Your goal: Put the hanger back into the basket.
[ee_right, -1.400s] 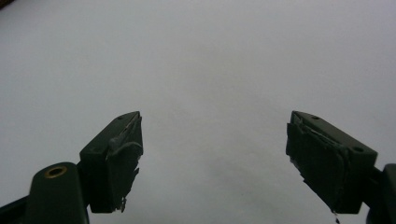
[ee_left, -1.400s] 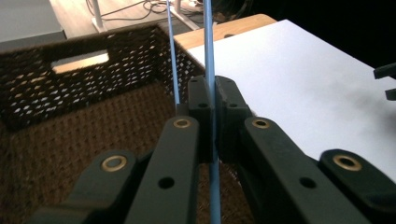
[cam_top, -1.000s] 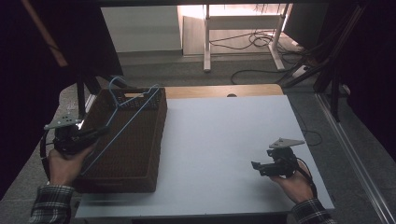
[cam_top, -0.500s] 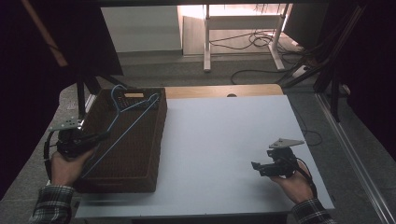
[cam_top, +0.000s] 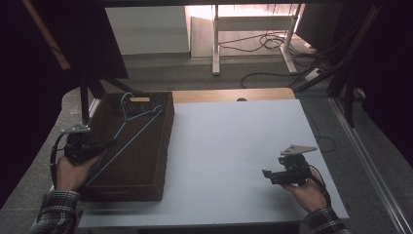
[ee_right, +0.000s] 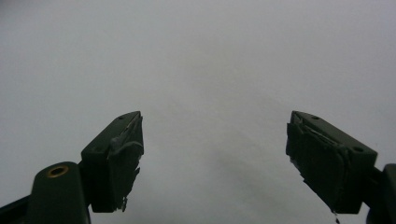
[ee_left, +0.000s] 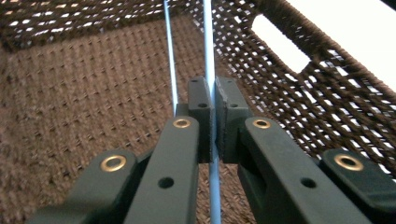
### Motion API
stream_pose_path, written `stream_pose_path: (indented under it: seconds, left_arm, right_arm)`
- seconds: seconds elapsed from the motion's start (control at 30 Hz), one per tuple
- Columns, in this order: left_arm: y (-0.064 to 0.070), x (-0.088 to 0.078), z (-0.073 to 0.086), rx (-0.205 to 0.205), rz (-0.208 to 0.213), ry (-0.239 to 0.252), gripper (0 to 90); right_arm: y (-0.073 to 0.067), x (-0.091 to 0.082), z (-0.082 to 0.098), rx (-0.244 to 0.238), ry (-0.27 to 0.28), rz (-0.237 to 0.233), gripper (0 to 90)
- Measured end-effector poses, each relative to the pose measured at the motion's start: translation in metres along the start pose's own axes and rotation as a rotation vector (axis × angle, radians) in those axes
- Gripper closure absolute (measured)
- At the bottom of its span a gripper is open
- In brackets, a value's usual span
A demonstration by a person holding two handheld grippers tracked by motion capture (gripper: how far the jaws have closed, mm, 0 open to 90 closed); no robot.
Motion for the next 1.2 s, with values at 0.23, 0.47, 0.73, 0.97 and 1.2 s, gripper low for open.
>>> stream_pose_path:
  seconds: [0.23,0.47,0.73,0.97,1.2]
  left_arm:
    - [-0.005,-0.007,-0.001,-0.024,-0.139,0.040,45.3]
    - [-0.002,-0.015,-0.002,-0.012,-0.154,0.079,34.7]
    - [0.007,-0.015,-0.005,-0.002,-0.127,0.104,25.7]
    - [0.018,-0.011,-0.006,0.007,-0.102,0.112,19.8]
    - [0.029,-0.009,-0.007,0.019,-0.091,0.111,14.0]
  right_arm:
    - [0.000,0.001,0.001,0.001,-0.008,-0.003,19.5]
    - [-0.001,0.002,0.000,-0.009,-0.011,-0.005,19.4]
    - [-0.001,0.002,0.000,-0.006,-0.005,-0.004,19.2]
    - [-0.001,0.000,0.000,-0.007,0.001,-0.004,19.1]
    - [-0.002,0.000,-0.001,-0.009,0.005,-0.004,19.1]
Point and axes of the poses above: each handheld gripper's, and its own axes: x roughly forward along the jaws, z roughly out of its underside, y roughly to its right, the point moved 3 cm from there along x, roughly forward along the jaws, and after that the axes turned 12 degrees about z, right-handed, at the moved point
